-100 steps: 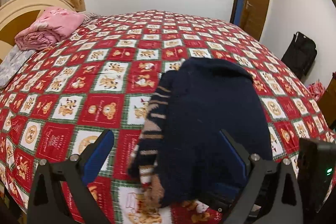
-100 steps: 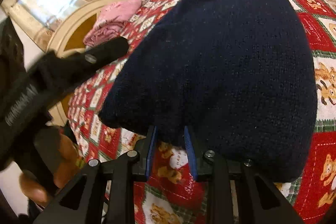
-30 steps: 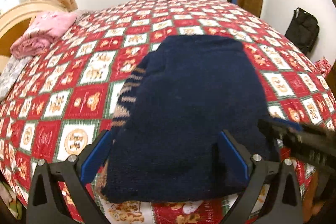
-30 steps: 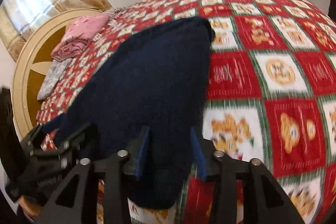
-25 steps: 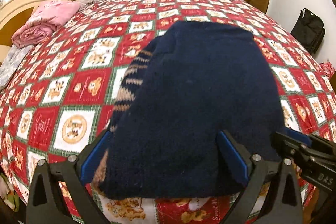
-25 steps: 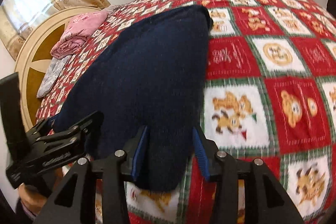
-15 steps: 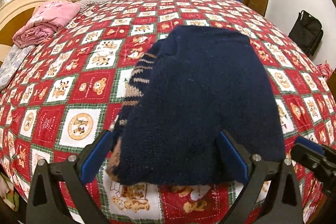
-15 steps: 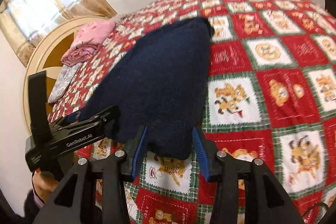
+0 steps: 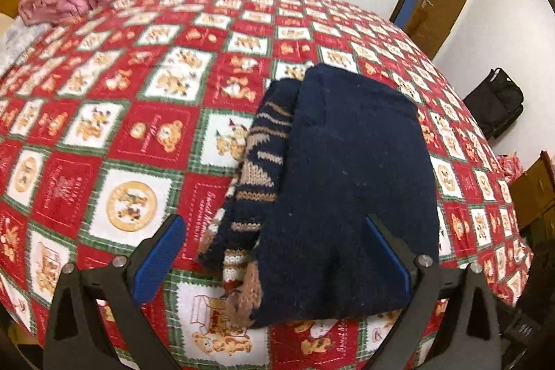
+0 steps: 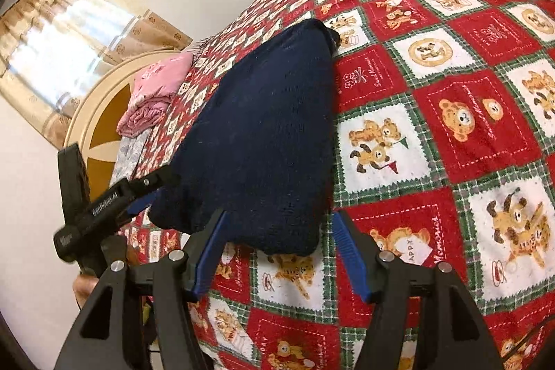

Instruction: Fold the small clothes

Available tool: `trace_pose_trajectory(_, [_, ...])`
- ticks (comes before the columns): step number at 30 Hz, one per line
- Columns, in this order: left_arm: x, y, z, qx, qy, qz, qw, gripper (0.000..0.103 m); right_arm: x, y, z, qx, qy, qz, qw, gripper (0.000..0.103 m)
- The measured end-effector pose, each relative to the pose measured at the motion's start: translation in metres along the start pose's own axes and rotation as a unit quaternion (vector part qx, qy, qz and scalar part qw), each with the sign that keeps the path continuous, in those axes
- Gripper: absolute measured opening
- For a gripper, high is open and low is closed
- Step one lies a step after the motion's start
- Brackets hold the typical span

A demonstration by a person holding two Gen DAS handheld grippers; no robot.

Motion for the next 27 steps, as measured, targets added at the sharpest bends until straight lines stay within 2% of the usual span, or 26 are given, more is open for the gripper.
trace_pose_trajectory(5, [0.007, -0.009, -0.007, 0.007, -0.04, -0.034, 0.9986, 0.102, -0.004, 0.003, -0.005, 0.018, 0.051, 0.036, 0.998, 0.063])
trace_pose_trajectory(9, [0.011, -0.01, -0.007, 0.015, -0.065, -0.054, 0.9963, 0.102, -0.001, 0.005, -0.006, 0.023, 0.057, 0.04, 0.997, 0.063])
trace_pose_trajectory(12, [0.01, -0.002, -0.002, 0.021, -0.066, -0.045, 0.9966, 0.099, 0.001, 0.003, -0.007, 0.021, 0.054, 0.038, 0.998, 0.063])
trace_pose_trajectory(14, [0.008, 0.01, -0.001, 0.031, -0.055, -0.024, 0.9977, 0.092, 0.003, 0.0, -0.005, 0.015, 0.048, 0.037, 0.998, 0.063])
trace_pose_trajectory(16, [0.015, 0.018, -0.006, 0.039, -0.053, -0.002, 0.9978, 0.091, 0.006, -0.003, -0.002, 0.012, 0.039, 0.038, 0.998, 0.063])
trace_pose_trajectory(17, [0.02, 0.02, -0.009, 0.044, -0.061, 0.011, 0.9971, 0.091, 0.007, -0.005, -0.001, 0.009, 0.033, 0.036, 0.999, 0.063])
trace_pose_trajectory(19, [0.031, 0.013, -0.015, 0.045, -0.086, 0.008, 0.9953, 0.091, 0.007, -0.008, 0.001, 0.004, 0.023, 0.029, 0.999, 0.063])
trace_pose_trajectory(21, [0.037, -0.003, -0.016, 0.034, -0.103, 0.0, 0.9941, 0.089, 0.004, -0.007, 0.002, 0.005, 0.025, 0.028, 0.999, 0.063])
trace_pose_trajectory(23, [0.034, -0.023, -0.01, -0.005, -0.091, -0.002, 0.9958, 0.072, 0.002, -0.002, 0.001, 0.01, 0.034, 0.03, 0.999, 0.063])
trace_pose_trajectory(24, [0.032, -0.033, -0.006, -0.026, -0.078, 0.001, 0.9966, 0.068, 0.001, 0.001, 0.0, 0.013, 0.036, 0.031, 0.999, 0.063])
trace_pose_trajectory(25, [0.029, -0.038, -0.002, -0.034, -0.067, 0.0, 0.9972, 0.068, 0.002, 0.004, -0.001, 0.018, 0.036, 0.031, 0.999, 0.063])
trace_pose_trajectory(27, [0.031, -0.037, 0.001, -0.024, -0.068, -0.002, 0.9974, 0.066, 0.005, 0.008, -0.004, 0.025, 0.03, 0.033, 0.999, 0.063])
Point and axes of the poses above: each gripper's, at about its wrist camera, not at the fingertips, and y roughly against the way its jaws point, x to its right, z to its underside, the point moved 6 cm from there along -y, roughly the way its jaws point, and after that the axes turned 7 degrees about x, right-handed, at the moved point
